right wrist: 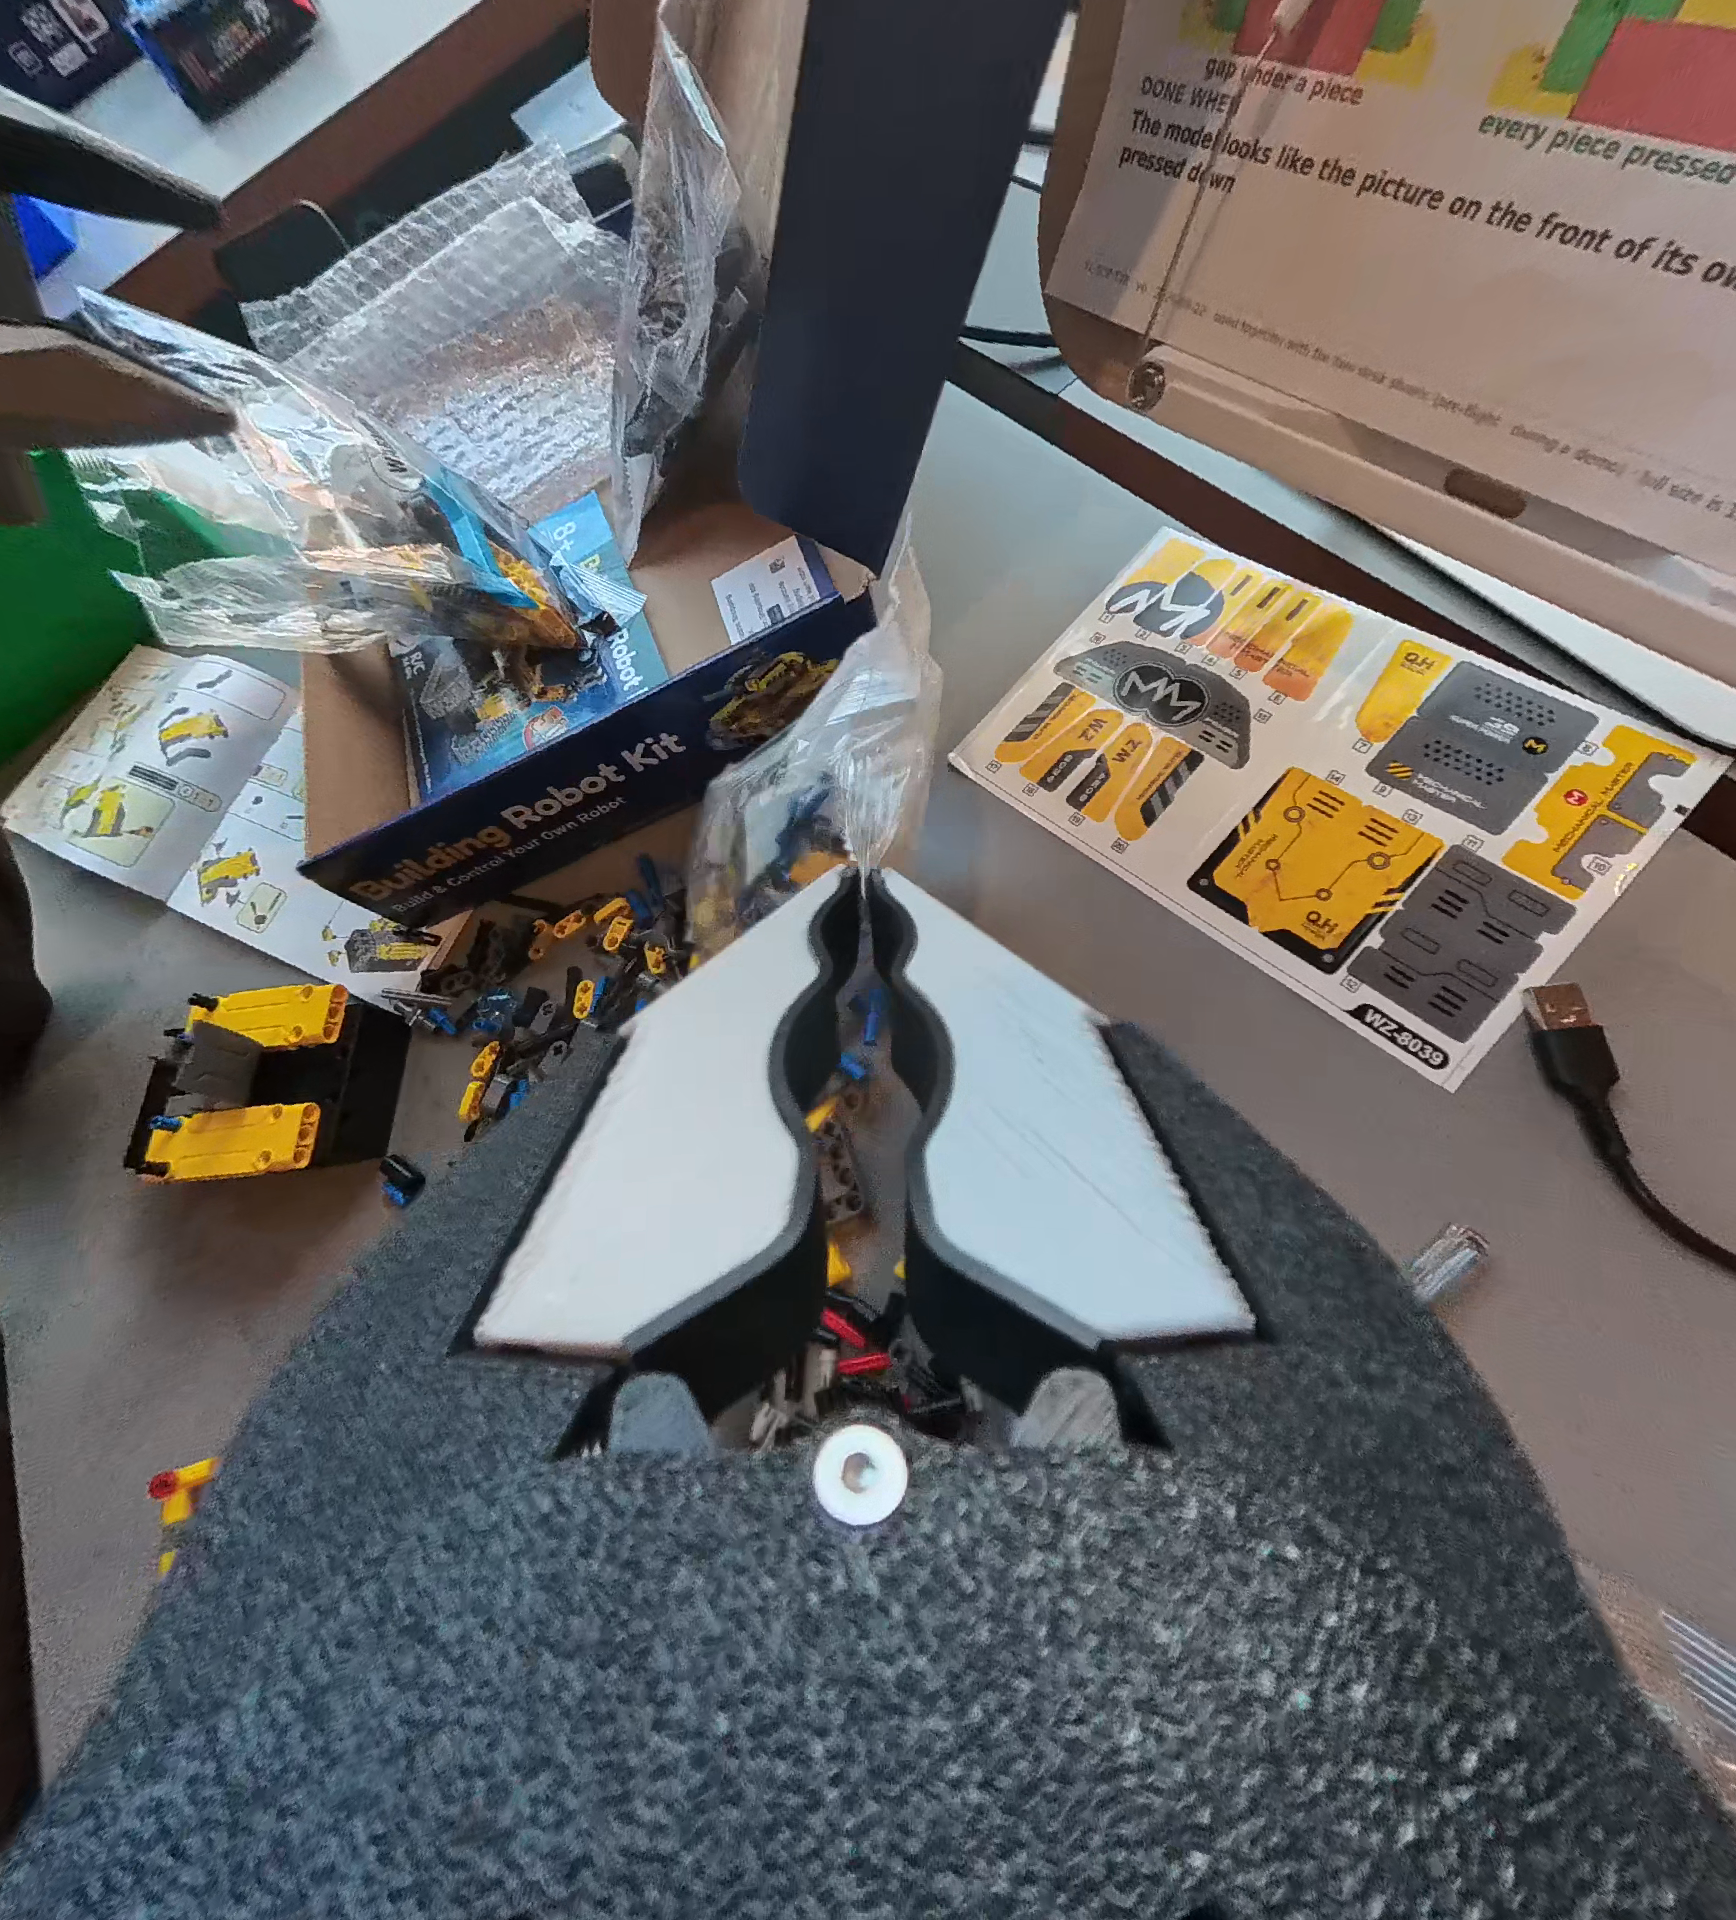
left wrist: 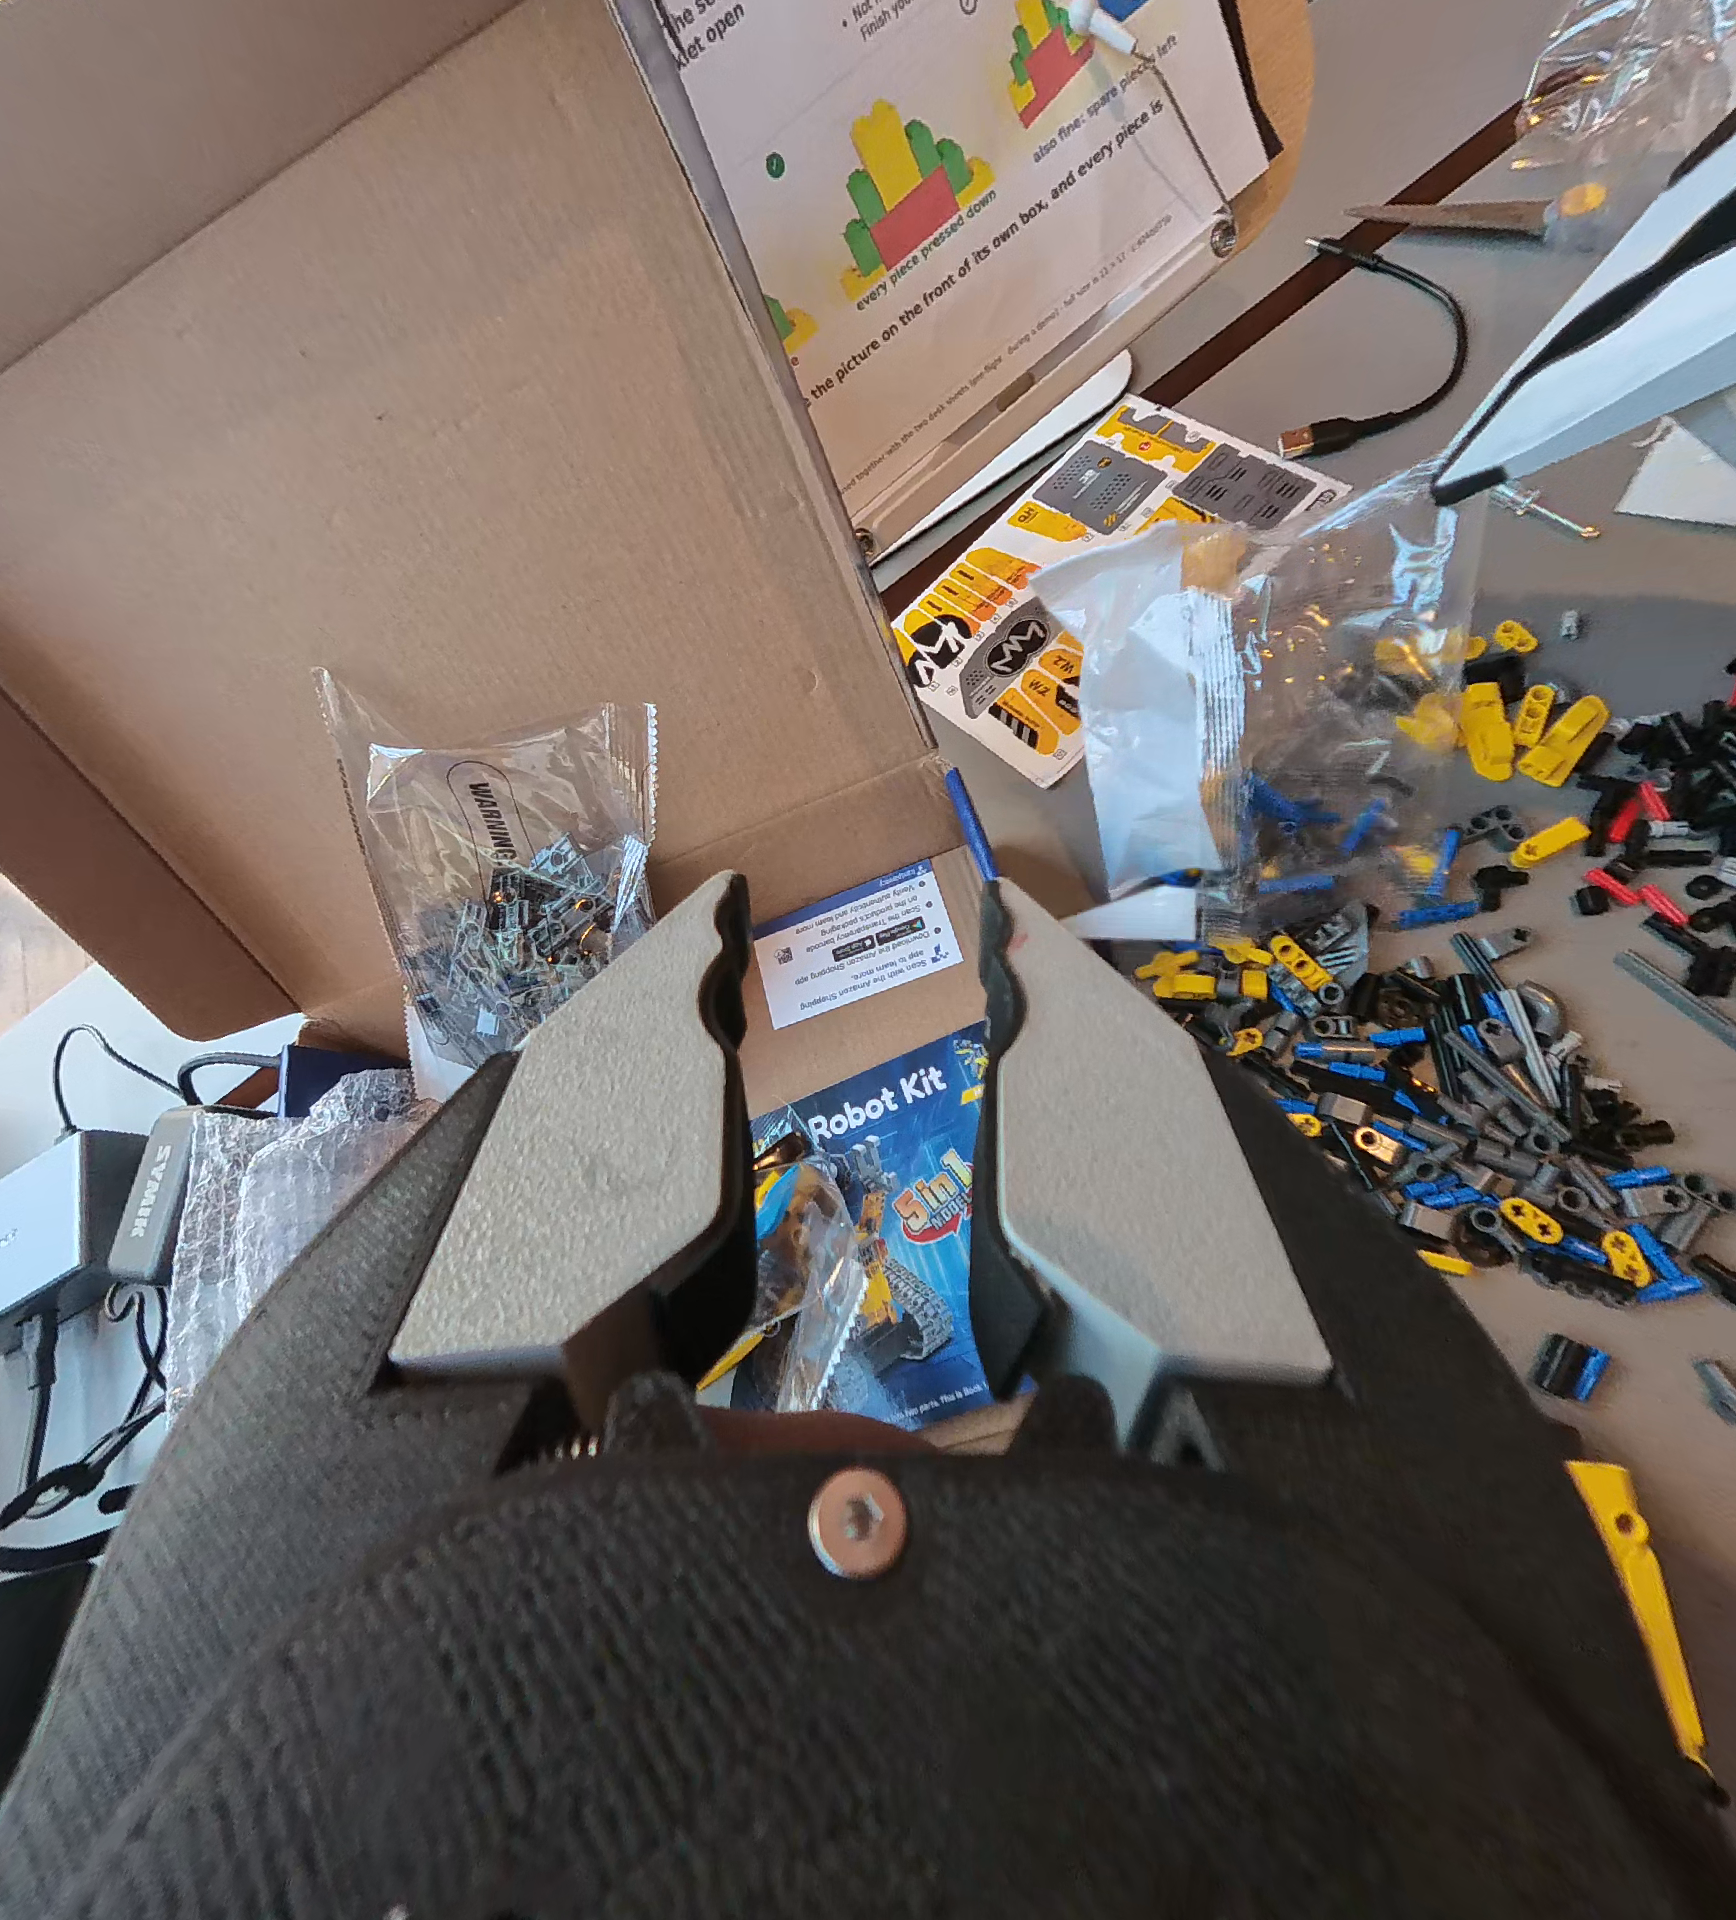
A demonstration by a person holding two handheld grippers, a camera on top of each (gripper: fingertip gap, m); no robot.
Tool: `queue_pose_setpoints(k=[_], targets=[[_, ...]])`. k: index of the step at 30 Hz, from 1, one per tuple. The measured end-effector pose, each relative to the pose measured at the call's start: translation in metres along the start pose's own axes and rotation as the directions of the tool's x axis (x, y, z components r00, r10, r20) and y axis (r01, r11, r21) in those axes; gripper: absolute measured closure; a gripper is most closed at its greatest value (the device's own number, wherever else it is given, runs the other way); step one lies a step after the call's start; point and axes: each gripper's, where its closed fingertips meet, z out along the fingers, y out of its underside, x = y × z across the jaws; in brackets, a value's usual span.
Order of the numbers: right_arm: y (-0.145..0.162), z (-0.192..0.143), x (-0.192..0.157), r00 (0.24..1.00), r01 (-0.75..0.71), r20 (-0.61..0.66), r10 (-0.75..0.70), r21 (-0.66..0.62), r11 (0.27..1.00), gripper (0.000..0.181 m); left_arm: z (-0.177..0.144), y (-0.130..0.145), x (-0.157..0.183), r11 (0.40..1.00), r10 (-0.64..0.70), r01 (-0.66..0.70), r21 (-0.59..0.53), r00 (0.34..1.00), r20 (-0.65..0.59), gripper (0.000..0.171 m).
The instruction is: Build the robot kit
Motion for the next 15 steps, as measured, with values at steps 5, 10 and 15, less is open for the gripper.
queue_pose_setpoints(k=[5, 10, 15], targets=[[-0.001, -0.003, 0.004, 0.999, 0.032, -0.041, -0.032, -0.005, 0.999, 0.180, 0.000, 0.001, 0.000, 1.000, 0.002, -0.002, -0.003, 1.000, 0.001, 0.130], [-0.007, -0.010, 0.004, 0.995, 0.072, -0.074, -0.071, 0.009, 0.997, 0.180, 0.000, 0.001, 0.000, 1.000, 0.002, -0.002, -0.003, 1.000, 0.001, 0.130], [-0.014, -0.018, 0.005, 0.990, 0.097, -0.107, -0.093, 0.036, 0.995, 0.180, 0.000, 0.001, 0.000, 1.000, 0.002, -0.002, -0.003, 1.000, 0.000, 0.130]])
